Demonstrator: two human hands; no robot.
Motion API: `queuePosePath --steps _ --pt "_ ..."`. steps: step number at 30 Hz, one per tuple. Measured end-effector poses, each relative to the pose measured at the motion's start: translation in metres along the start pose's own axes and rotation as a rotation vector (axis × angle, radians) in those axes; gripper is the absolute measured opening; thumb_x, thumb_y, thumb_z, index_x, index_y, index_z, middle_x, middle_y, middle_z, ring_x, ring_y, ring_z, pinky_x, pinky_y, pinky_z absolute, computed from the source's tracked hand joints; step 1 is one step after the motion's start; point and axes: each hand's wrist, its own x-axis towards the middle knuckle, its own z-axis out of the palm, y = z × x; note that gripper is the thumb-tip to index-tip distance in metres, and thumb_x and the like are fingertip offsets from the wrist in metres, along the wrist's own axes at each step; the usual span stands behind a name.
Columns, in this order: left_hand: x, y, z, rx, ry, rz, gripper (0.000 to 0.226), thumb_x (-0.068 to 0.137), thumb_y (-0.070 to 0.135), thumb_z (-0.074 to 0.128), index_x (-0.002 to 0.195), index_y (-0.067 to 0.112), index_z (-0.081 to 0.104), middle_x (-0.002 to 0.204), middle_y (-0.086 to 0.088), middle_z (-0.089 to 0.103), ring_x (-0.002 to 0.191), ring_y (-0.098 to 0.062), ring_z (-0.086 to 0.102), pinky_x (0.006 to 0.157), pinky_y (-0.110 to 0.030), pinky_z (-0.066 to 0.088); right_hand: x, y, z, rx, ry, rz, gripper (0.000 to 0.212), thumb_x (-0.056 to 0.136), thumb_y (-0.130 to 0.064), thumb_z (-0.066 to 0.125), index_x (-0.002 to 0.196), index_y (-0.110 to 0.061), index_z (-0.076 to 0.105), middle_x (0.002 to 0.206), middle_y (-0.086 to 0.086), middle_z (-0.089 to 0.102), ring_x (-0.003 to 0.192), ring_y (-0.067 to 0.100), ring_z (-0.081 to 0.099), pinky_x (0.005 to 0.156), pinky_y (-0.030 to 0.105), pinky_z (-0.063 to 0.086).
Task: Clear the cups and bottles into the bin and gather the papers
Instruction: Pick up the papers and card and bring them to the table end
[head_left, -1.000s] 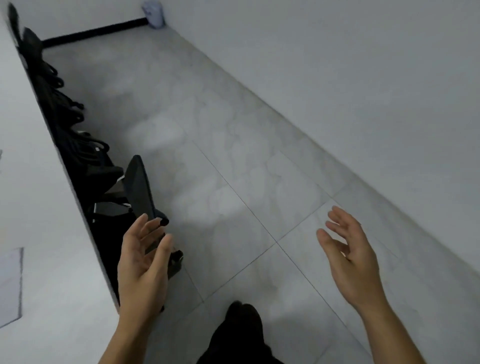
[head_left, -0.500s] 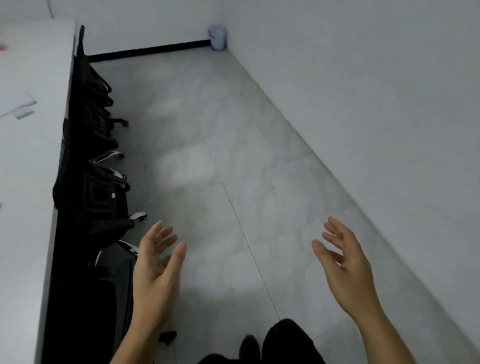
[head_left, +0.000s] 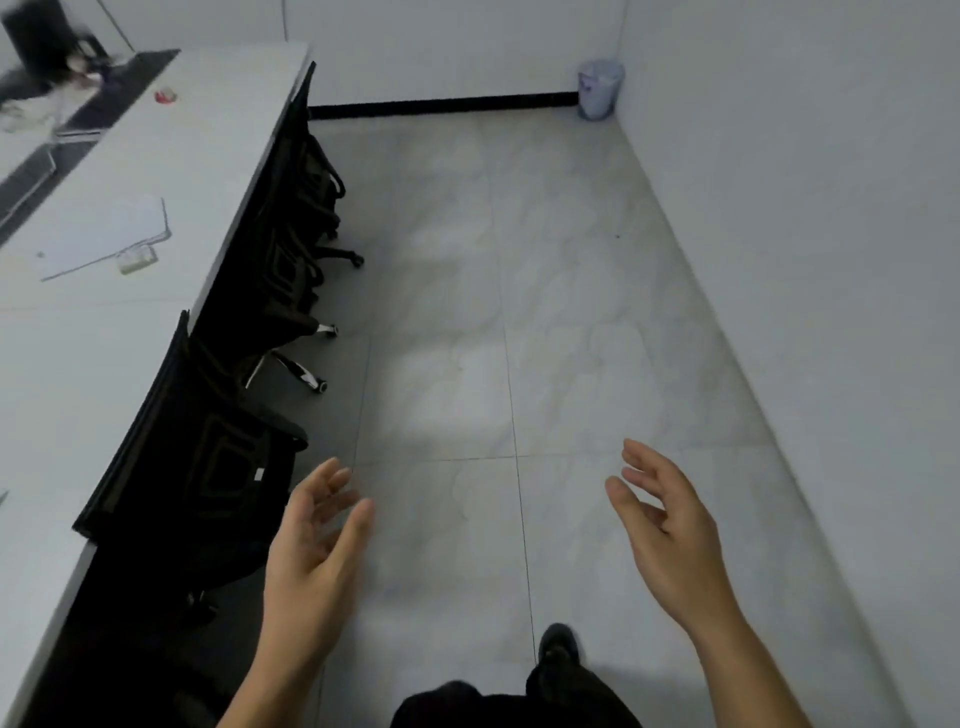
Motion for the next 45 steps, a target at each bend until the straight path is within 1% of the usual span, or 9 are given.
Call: queuePosePath --steps 4,10,13,16,20,25,30,39,45 --pt "0.081 0.025 0.007 0.004 0.136 -0.009 0.051 0.087 0.031 0.065 0.135 0.030 0.050 0.126 0.008 0.063 0.115 -0.005 0.061 0.090 -0.023 0.047 0.127 -0.054 0.041 -0.041 -0.172 -0.088 0.042 0.095 -0.032 0.063 0.135 -0.038 0.052 0.134 -0.026 0.054 0.120 -0.010 0.051 0.089 0.013 0.044" --pt "0.218 -0.011 0.021 -0.037 0.313 -0.112 0.046 0.088 0.018 0.065 0.126 0.041 0.052 0.122 0.005 0.064 0.110 -0.001 0.063 0.084 -0.014 0.053 0.289 -0.084 0.142 -0.103 -0.330 -0.137 0.041 0.095 -0.031 0.063 0.134 -0.040 0.052 0.133 -0.026 0.054 0.118 -0.012 0.051 0.089 0.013 0.045" --pt "0.311 -0.022 0.016 -0.054 0.361 -0.150 0.047 0.091 0.012 0.065 0.122 0.045 0.052 0.121 0.007 0.064 0.114 -0.010 0.062 0.095 -0.032 0.054 0.361 -0.101 0.204 -0.130 -0.360 -0.133 0.040 0.095 -0.030 0.064 0.131 -0.042 0.051 0.132 -0.022 0.055 0.117 -0.014 0.051 0.093 0.018 0.047" --pt "0.402 -0.007 -0.002 -0.079 0.404 -0.154 0.045 0.092 0.014 0.064 0.133 0.027 0.053 0.124 0.006 0.063 0.115 -0.010 0.062 0.100 -0.042 0.051 0.426 -0.140 0.256 -0.149 -0.404 -0.141 0.041 0.094 -0.032 0.065 0.131 -0.043 0.051 0.131 -0.022 0.055 0.113 -0.017 0.051 0.092 0.018 0.047" --pt "0.512 0.021 -0.038 -0.031 0.430 -0.103 0.048 0.093 0.015 0.063 0.139 0.020 0.049 0.125 0.008 0.062 0.114 -0.006 0.061 0.097 -0.034 0.051 0.507 -0.203 0.321 -0.129 -0.432 -0.204 0.042 0.094 -0.031 0.064 0.133 -0.040 0.052 0.132 -0.021 0.056 0.118 -0.011 0.052 0.093 0.017 0.045" --pt "0.620 0.018 -0.072 0.026 0.502 -0.108 0.047 0.094 0.016 0.063 0.139 0.024 0.049 0.124 0.012 0.062 0.114 -0.001 0.060 0.084 -0.013 0.045 0.596 -0.243 0.417 -0.095 -0.517 -0.234 0.042 0.095 -0.030 0.063 0.134 -0.040 0.051 0.132 -0.023 0.055 0.121 -0.009 0.052 0.091 0.014 0.044" --pt "0.717 -0.017 -0.093 0.032 0.650 -0.234 0.048 0.094 0.018 0.064 0.139 0.026 0.049 0.126 0.011 0.062 0.114 -0.001 0.059 0.082 -0.012 0.044 0.690 -0.263 0.543 -0.131 -0.706 -0.268 0.043 0.096 -0.029 0.062 0.136 -0.039 0.050 0.134 -0.021 0.053 0.122 -0.010 0.050 0.091 0.016 0.046" --pt "0.854 -0.033 -0.186 0.123 0.948 -0.423 0.051 0.094 0.022 0.063 0.142 0.026 0.045 0.132 0.014 0.056 0.118 0.000 0.055 0.085 -0.018 0.045 0.793 -0.385 0.806 -0.216 -1.147 -0.402 0.043 0.097 -0.026 0.062 0.138 -0.032 0.051 0.134 -0.014 0.051 0.122 -0.001 0.052 0.101 0.028 0.048" --pt "0.888 -0.125 -0.232 0.225 0.871 -0.705 0.061 0.094 0.032 0.063 0.148 0.022 0.037 0.143 0.008 0.042 0.127 -0.010 0.046 0.096 -0.031 0.044 0.786 -0.396 0.952 -0.439 -1.310 -0.498 0.049 0.098 -0.029 0.059 0.145 -0.027 0.045 0.138 -0.008 0.046 0.121 0.005 0.049 0.099 0.025 0.045"
